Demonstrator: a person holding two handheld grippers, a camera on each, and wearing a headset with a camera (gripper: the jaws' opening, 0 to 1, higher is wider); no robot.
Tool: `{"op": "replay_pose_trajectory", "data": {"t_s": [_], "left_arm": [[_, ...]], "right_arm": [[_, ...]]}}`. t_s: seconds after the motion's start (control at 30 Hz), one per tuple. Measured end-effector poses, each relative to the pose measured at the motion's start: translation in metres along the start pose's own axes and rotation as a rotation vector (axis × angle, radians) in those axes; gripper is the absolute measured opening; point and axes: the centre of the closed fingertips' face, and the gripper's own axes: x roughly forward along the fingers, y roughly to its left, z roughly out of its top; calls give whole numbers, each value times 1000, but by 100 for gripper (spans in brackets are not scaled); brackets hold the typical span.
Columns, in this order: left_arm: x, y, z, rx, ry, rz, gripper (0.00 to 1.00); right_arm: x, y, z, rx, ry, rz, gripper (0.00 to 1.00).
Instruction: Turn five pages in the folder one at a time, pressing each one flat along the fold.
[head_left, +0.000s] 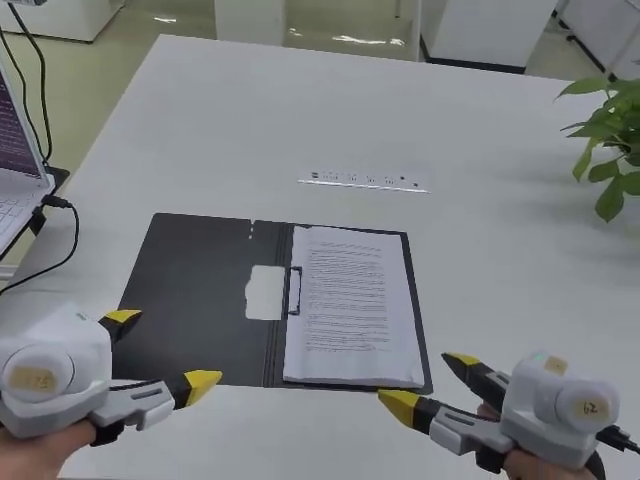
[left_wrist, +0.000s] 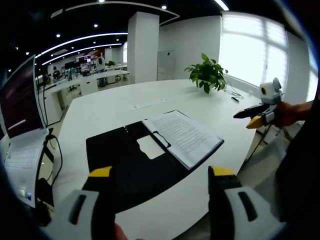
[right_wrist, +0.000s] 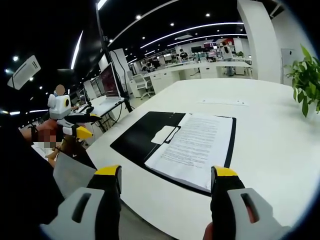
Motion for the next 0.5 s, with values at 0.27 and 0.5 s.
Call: {"op": "replay_pose_trajectory", "data": {"t_s": [0.27,0.5], "left_arm": [[1,0,2,-2,-7,0,76],[3,-2,3,4,-8,-10,76]], "right_arm": [[0,0,1,0,0,-1,72],[1,-1,2,-3,-4,-5,72]]}}
